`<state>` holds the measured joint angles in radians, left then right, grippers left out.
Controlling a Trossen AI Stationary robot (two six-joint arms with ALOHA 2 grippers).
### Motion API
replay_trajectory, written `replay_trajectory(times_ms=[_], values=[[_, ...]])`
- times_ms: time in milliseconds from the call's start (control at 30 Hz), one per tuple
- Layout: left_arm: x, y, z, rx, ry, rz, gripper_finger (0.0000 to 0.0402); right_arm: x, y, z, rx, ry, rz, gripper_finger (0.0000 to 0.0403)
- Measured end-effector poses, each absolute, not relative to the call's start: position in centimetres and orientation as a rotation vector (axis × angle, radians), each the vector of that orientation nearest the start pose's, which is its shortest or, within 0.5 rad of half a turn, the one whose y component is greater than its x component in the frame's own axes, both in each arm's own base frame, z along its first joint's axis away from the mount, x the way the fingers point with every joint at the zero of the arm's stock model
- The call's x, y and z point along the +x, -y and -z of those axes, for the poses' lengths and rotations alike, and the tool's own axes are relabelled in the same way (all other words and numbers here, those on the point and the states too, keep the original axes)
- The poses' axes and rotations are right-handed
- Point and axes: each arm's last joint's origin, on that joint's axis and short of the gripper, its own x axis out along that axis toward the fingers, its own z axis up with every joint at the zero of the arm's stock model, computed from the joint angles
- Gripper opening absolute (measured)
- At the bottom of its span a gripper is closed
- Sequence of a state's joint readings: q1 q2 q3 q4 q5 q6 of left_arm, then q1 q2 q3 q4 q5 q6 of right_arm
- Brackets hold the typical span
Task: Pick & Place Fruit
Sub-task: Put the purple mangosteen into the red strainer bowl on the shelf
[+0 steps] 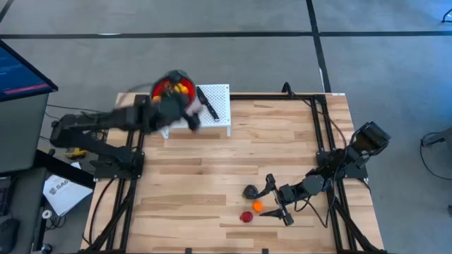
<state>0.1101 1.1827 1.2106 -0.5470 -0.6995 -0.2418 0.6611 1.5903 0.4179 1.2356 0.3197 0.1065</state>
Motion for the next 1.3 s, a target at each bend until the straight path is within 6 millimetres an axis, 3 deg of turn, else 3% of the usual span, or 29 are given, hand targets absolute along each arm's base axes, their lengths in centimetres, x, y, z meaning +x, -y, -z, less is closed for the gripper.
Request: replay_trajectory(times_ms=[133,367,500,600,733,867,1300], values=[[26.7,2.4,-35.3,0.021,-0.419,-0.663,0.0291,22.3,-16.2,-16.3,0.141,0.121,-0.346,0.0276],[31.3,13.4,-28.7,0.073,-0.434,-0.436,0.0285,20.7,-16.4,-16.2,0.136,0.154,-0.306,0.0276],[33.9,17.7,-23.6,0.031,-0.406,-0.375,0.0285,18.5,-16.3,-16.9,0.098,0.169,-0.189,0.0276],[35.9,19.7,-19.5,-0.026,-0.352,-0.353,0.0285,17.0,-16.2,-17.1,0.091,0.168,-0.134,0.0276],[38.0,20.5,-14.6,-0.085,-0.287,-0.353,0.0285,15.6,-16.2,-17.0,0.084,0.157,-0.14,0.0276],[39.0,19.7,-11.4,-0.101,-0.288,-0.384,0.0285,14.9,-16.4,-16.8,0.1,0.144,-0.149,0.0276],[41.7,14.5,-10.4,-0.26,-0.373,-0.276,0.0285,15.0,-16.4,-16.3,0.117,0.107,-0.152,0.0276]])
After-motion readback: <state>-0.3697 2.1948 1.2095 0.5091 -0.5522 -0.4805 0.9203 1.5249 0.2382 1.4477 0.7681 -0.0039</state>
